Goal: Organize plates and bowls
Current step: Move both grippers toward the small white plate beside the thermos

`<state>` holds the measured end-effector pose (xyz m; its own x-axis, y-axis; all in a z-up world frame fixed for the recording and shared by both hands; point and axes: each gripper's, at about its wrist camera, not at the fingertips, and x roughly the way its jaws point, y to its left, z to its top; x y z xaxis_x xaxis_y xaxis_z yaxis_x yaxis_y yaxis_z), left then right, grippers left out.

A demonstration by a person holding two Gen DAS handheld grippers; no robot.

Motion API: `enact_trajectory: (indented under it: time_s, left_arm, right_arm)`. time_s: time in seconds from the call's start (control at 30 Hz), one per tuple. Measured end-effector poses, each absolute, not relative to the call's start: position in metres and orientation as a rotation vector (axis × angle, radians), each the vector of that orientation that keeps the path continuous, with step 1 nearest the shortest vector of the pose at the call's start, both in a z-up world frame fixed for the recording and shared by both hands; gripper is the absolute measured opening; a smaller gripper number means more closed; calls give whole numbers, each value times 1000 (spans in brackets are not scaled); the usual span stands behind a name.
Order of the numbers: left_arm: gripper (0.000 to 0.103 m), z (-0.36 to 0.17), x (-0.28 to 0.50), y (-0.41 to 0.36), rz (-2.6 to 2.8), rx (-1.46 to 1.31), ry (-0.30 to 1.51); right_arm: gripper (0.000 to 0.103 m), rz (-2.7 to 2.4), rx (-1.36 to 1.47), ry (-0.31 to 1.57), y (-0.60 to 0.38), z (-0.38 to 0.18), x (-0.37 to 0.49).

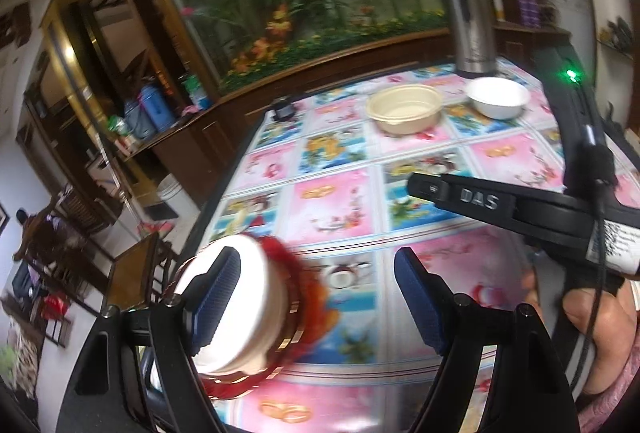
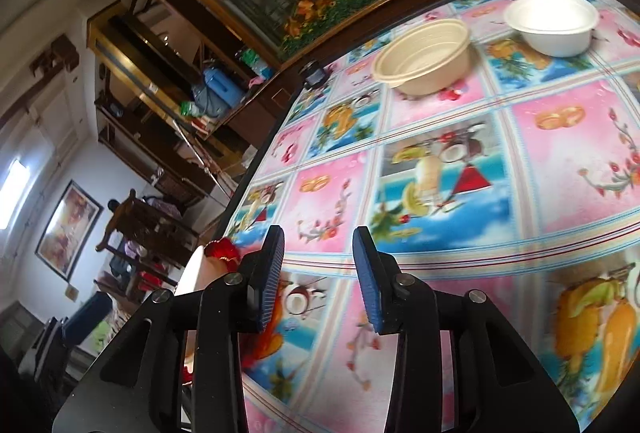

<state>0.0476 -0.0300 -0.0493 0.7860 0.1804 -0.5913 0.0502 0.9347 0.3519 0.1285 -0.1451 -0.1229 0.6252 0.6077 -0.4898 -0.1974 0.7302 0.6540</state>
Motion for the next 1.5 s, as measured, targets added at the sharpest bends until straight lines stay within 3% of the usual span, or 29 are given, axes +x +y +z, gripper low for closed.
enact_trajectory:
  time_s: [0.37,0.53,1.0,1.5]
  left_arm:
    - [79,-58,69,-99,-130,369,796]
    - [79,-59,87,-129,-185,356,841]
    - [79,-71,130,-188,-256,424,895]
    - [79,-64,273,-157,-122,33,990]
  right_arm:
    - [36,438,643,740,-210,-124,140]
    - [45,375,684,709,-254,-122,147]
    - [44,192,777,669,-372,-122,169]
    - [44,121,831,717,-451,-101,241]
